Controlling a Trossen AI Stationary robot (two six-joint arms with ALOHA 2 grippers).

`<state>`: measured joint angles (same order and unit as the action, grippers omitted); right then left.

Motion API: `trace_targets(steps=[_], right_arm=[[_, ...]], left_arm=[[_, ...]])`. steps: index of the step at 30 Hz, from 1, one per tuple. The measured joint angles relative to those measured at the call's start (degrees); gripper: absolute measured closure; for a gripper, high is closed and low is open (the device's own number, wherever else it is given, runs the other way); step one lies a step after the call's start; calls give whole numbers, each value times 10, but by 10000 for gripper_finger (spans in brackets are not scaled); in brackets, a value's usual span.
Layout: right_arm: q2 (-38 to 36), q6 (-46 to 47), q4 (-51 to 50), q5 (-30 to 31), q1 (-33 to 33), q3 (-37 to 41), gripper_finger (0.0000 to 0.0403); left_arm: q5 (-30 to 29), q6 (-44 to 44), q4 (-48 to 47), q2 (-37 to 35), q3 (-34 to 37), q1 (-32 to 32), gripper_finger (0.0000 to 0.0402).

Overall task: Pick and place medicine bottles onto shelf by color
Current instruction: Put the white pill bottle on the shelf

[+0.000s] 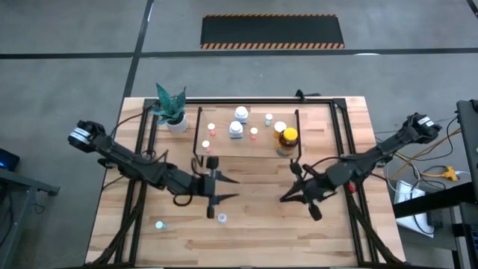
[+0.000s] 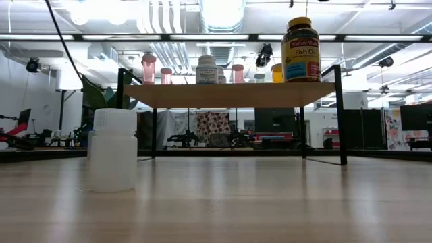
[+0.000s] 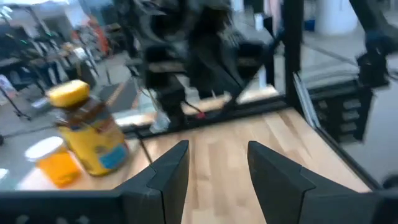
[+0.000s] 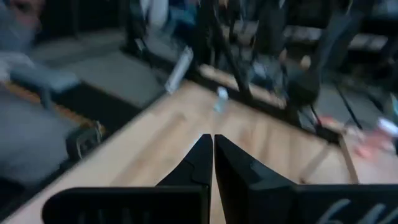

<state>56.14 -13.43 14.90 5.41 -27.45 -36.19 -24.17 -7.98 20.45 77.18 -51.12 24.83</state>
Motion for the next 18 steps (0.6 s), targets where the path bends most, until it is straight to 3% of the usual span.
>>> trace_targets(steps=[3, 8, 12, 18], right_arm=[[-15, -16, 106, -42, 35, 68, 394], [-23, -31, 215, -43, 69, 151, 394], [-20, -38, 299, -45, 70, 197, 394], [-25, -37, 310, -44, 70, 223, 394]], left_arm=[[1, 13, -30, 29, -27, 16, 255], [1, 87, -115, 79, -93, 39, 255], [1, 184, -297, 129, -174, 55, 255], [17, 361, -615, 188, -299, 64, 253]])
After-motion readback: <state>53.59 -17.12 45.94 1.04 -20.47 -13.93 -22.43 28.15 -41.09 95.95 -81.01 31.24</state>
